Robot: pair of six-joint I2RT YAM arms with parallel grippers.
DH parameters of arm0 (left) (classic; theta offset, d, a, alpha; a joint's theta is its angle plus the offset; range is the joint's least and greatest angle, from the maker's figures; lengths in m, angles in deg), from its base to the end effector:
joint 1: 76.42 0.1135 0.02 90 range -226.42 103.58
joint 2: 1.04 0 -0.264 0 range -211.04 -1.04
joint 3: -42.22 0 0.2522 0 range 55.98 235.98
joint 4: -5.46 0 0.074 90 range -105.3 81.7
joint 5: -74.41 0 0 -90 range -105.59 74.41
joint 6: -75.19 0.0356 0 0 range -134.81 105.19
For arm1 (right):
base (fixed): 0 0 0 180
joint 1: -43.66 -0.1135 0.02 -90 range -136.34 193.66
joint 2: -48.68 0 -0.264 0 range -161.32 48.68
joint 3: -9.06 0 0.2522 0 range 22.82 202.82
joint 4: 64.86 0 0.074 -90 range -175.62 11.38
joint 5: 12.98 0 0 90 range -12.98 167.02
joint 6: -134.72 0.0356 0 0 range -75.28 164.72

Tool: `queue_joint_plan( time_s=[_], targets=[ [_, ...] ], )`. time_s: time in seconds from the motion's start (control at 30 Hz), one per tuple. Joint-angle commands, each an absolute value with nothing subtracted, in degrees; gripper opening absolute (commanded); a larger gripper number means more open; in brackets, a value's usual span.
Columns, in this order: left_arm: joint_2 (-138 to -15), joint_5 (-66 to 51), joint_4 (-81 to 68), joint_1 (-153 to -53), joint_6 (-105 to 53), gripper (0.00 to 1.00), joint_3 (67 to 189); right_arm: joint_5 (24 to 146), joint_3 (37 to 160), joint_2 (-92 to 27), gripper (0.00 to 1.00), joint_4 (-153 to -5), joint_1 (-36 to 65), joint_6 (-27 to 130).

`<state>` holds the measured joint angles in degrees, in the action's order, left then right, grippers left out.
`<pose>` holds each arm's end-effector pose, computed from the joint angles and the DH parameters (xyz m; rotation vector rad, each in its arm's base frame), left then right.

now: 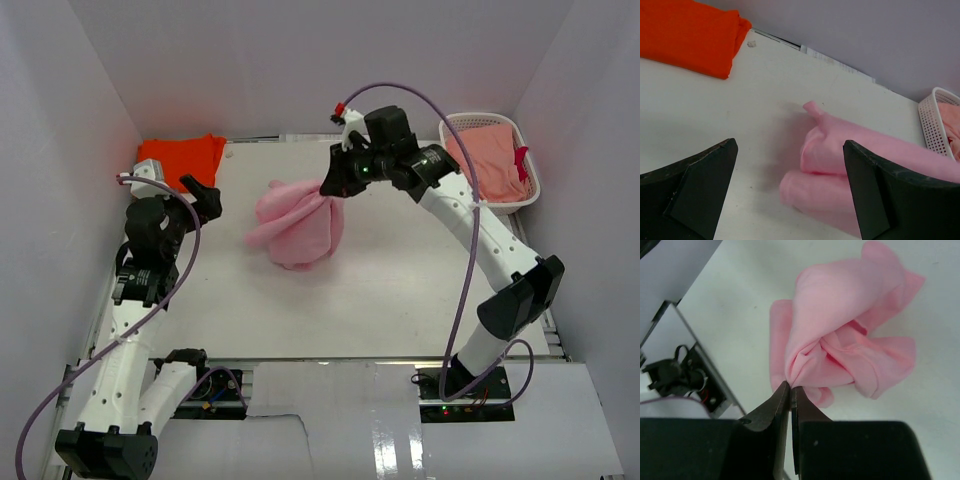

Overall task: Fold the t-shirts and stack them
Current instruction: Move the tshirt to the center of the board

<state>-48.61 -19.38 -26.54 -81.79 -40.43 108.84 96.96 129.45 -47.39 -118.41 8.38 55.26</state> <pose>0.1864 -0.0152 0.3661 -0.3646 1.7711 -0.3268 0.2963 0.2245 0.4274 -0.6766 2.0513 0.8383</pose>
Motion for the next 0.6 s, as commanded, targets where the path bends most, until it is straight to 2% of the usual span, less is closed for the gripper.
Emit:
queue_joint_plan(
  time_s=[0.0, 0.13, 0.27, 0.57],
  targets=[
    [-46.2, -24.3, -27.6, -81.5, -41.2, 0.98, 108.1, 103.3, 124.9, -40.4, 0.08, -116.9, 4.5, 57.7],
    [-46.5, -23.6, -27.6, -81.5, -41.1, 0.98, 108.2, 105.1, 116.9, -34.6, 0.08, -115.3, 2.5, 59.5],
    [-47.5, -18.8, -27.3, -81.5, -40.3, 0.98, 108.0, 100.8, 109.6, -31.6, 0.08, -113.1, 2.4, 59.7],
    [-45.4, -13.1, -27.5, -81.5, -41.2, 0.98, 105.9, 95.6, 113.3, -39.5, 0.08, -111.8, 2.5, 59.0]
  ],
)
